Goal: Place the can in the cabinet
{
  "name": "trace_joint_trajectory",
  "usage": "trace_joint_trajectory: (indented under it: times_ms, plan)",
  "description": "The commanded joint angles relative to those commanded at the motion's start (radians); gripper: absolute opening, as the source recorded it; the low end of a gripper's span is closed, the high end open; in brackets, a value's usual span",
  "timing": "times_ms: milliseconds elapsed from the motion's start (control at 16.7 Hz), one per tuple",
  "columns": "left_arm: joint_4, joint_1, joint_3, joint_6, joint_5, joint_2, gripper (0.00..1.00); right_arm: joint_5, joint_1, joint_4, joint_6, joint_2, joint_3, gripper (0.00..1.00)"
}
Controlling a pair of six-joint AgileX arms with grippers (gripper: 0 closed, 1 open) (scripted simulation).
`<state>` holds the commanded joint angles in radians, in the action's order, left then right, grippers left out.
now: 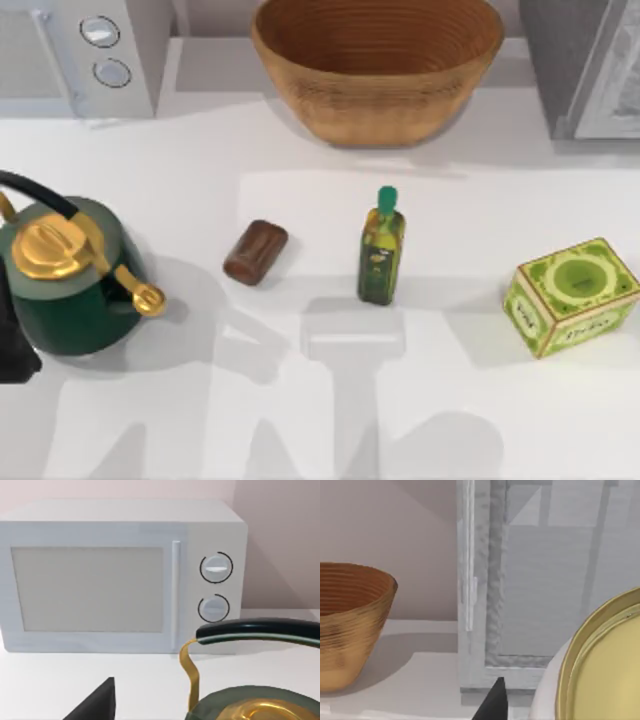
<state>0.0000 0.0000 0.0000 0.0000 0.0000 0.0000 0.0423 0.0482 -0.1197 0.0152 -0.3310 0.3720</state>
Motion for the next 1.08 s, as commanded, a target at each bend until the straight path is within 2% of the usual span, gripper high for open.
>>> trace_joint_trajectory:
  times_ms: [720,900,1080]
  plan:
    - [0.0,0.0,0.0,0.0,0.0,0.0,1.0,0.12,0.113,-0.255,-0.012,-0.82,1.111,0.0]
    - [0.0,0.0,0.0,0.0,0.0,0.0,1.0,0.143,0.127,-0.286,-0.024,-0.938,1.287,0.0]
    - [0.0,0.0,0.0,0.0,0.0,0.0,1.0,0.154,0.135,-0.301,-0.032,-0.994,1.368,0.0]
